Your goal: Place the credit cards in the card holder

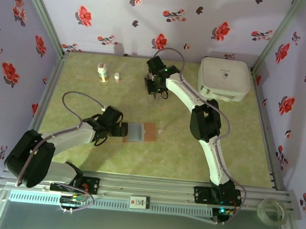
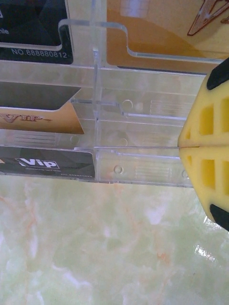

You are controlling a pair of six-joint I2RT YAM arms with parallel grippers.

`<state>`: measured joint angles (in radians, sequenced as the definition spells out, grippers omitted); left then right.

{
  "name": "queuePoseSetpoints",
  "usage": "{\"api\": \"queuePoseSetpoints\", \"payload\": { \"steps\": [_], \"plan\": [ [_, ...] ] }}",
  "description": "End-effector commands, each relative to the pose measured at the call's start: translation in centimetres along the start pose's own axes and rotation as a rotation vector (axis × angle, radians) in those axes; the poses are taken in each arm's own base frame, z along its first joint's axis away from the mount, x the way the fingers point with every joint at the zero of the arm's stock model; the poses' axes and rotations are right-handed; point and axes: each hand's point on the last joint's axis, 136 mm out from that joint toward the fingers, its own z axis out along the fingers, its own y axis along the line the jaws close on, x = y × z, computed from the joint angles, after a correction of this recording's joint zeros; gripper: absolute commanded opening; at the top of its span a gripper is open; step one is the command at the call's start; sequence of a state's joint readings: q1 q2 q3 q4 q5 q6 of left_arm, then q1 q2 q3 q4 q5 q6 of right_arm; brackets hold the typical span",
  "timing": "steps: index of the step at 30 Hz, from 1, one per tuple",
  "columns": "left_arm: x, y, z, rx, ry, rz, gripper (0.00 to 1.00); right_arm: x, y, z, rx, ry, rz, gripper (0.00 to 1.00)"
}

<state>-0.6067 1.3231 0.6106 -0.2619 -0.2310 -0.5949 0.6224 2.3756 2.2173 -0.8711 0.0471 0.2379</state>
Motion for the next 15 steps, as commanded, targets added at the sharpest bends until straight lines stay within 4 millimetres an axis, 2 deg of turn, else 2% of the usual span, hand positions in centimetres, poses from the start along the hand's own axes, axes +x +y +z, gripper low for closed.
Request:
{"api": "queuePoseSetpoints", "payload": {
  "steps": [1,6,12,15],
  "plan": [
    [0.4,-0.2,0.1,0.005,0.012,0.023,1.0,-0.4,0.4,-1.2,-0.027,-0.002,-0.01,0.0],
    [0.1,-0.1,-0.3,0.0,0.008,0.033,1.0,-1.0,1.1,-3.7,-0.077,-0.028,-0.004,0.0],
    [-0.4,-0.1,-0.9,-0.006,0.003,0.049,1.0,-1.4,2.0,-8.6,-0.158,-0.107,0.021,0.0],
    [-0.5,-0.4,-1.1,0.001,0.009,0.058,1.0,-1.0,2.5,-10.9,-0.218,-0.148,0.052,0.0]
  ]
}}
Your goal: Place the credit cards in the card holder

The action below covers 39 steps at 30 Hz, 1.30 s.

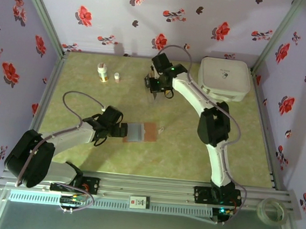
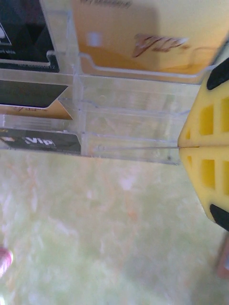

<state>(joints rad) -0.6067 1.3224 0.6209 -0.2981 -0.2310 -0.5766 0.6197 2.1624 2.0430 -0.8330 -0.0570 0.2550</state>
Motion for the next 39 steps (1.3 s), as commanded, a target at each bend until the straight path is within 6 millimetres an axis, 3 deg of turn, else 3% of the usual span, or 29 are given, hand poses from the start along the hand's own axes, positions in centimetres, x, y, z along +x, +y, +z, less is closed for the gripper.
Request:
{"api": "queuePoseSetpoints", "payload": {
  "steps": [1,8,14,23,29,39],
  "plan": [
    [-0.8,-0.7,-1.0,0.016,-0.009,0.039,1.0,-1.3,2.1,-4.8,-0.12,-0.111,0.043,0.0],
    [-0.6,-1.9,-1.5,0.028,-0.011,0.076,1.0,1.1,3.2,-7.7,-0.26,-0.192,0.137,0.0],
    [0.0,-2.8,-1.6,-0.001,-0.014,0.114,1.0,4.9,3.4,-8.0,-0.374,-0.249,0.216,0.0],
    [1.2,-2.8,-0.7,-0.081,-0.013,0.158,1.0,10.0,3.1,-6.8,-0.492,-0.289,0.327,0.0],
    [0.9,-2.7,-0.8,-0.114,-0.044,0.178,1.0,12.3,4.0,-6.4,-0.545,-0.323,0.318,0.0],
    [0.3,-3.4,-0.7,-0.101,-0.064,0.187,1.0,14.8,5.5,-3.7,-0.585,-0.265,0.333,0.0]
  ]
}}
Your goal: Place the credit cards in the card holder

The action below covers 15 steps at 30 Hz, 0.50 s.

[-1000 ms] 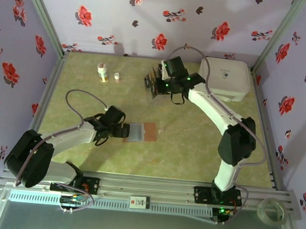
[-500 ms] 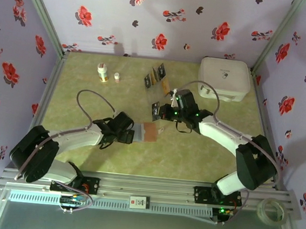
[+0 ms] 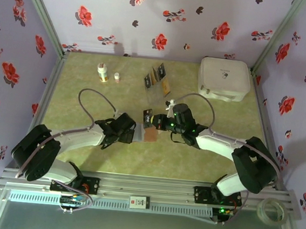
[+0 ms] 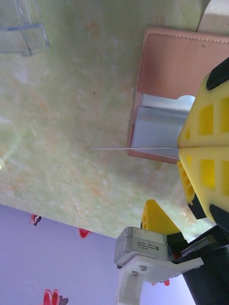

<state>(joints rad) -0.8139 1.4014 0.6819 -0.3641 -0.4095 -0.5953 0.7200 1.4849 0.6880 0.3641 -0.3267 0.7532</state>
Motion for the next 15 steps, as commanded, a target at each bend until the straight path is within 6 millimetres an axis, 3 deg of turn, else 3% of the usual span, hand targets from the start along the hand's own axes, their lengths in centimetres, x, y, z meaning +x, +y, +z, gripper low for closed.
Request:
{"api": "queuePoseSetpoints", "payload": {
  "steps": [1,15],
  "plan": [
    [-1.2,-0.3,-0.1,-0.015,-0.035,0.0,1.0,0.5,0.0,0.7,-0.037,-0.003,0.026,0.0],
    [-0.5,-0.4,0.5,-0.025,-0.014,0.02,1.0,2.0,-1.8,1.5,-0.019,0.013,0.06,0.0]
  ]
}}
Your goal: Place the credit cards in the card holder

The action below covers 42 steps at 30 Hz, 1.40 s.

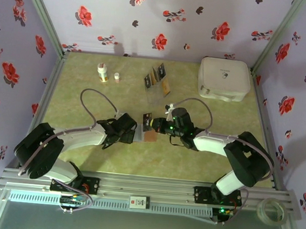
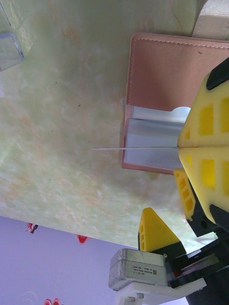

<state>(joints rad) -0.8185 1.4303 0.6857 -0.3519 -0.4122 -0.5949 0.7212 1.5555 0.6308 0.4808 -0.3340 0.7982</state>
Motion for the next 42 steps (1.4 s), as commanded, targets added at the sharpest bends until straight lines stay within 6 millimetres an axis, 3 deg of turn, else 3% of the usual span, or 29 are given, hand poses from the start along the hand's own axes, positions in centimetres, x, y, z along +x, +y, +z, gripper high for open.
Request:
{"api": "queuePoseSetpoints", "payload": {
  "steps": [1,34,42],
  "plan": [
    [-0.6,-0.1,0.0,-0.022,-0.018,0.01,1.0,0.5,0.1,0.4,-0.023,0.001,0.013,0.0],
    [1.0,2.0,0.1,-0.117,0.027,-0.008,1.0,2.1,0.4,1.4,-0.092,-0.016,0.038,0.0],
    [1.2,2.1,0.0,-0.117,0.027,-0.018,1.0,2.7,-0.4,1.4,-0.092,-0.078,0.046,0.0]
  ]
}}
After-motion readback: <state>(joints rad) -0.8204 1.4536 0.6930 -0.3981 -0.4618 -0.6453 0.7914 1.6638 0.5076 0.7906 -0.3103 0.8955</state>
